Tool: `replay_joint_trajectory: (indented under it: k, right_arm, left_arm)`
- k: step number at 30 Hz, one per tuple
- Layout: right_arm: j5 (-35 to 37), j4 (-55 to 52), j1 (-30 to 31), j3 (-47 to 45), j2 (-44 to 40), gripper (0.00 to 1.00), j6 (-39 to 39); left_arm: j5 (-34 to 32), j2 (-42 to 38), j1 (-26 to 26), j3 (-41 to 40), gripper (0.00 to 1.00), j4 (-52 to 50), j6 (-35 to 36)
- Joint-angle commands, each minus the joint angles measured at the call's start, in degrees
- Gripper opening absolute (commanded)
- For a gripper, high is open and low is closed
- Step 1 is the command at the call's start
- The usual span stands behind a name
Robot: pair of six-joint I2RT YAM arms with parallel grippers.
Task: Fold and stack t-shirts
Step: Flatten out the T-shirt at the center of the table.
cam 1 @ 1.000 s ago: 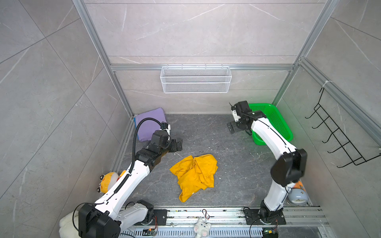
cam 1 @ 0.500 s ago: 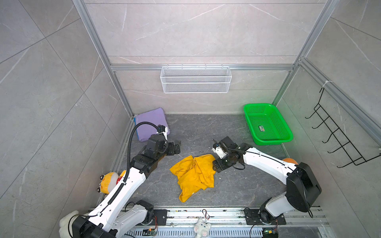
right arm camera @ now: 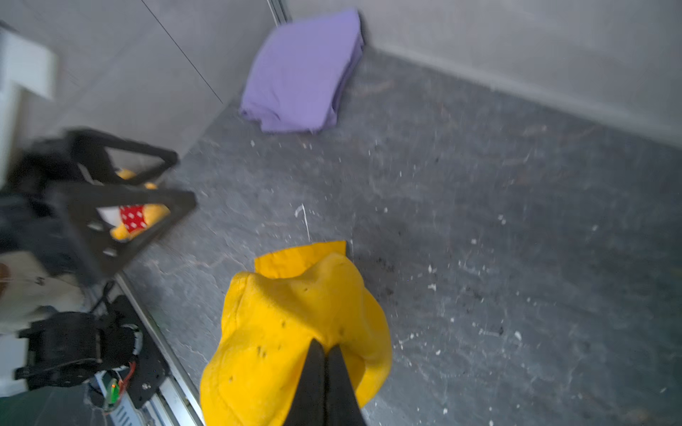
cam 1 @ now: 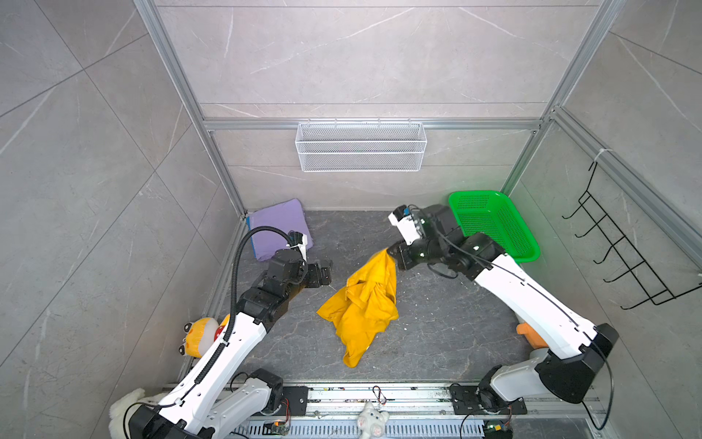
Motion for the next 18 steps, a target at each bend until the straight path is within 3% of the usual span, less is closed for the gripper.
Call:
replay_joint_trajectory:
  k: [1, 5, 11, 15, 18]
  right_arm:
    - [-4.0, -3.3, 0.9, 9.4, -0.1, 0.00, -1.9]
    - [-5.2, -4.5, 3.4, 23.8, 4.5, 0.00, -2.4]
    - [-6.5, -4.5, 7.1, 39.3, 12.1, 0.00, -1.7]
    - [-4.7, -10.4, 7.7, 56.8, 20.2, 0.00, -2.2]
    - [-2.3, -13.3, 7.5, 61.7, 23.0, 0.00, -2.8]
  left_arm:
    - [-1.1, -2.4, 0.1, 1.5, 1.00, -0.5, -1.6]
    - [0.2, -2.4, 5.1, 4.7, 1.00, -3.3, -6.8]
    - [4.7, -4.9, 11.4, 4.9, 1.00, -1.2, -6.2]
    - [19.4, -6.4, 12.8, 2.9, 1.00, 5.4, -2.7]
    - [31.0, -6.2, 12.7, 0.5, 1.00, 10.3, -2.4]
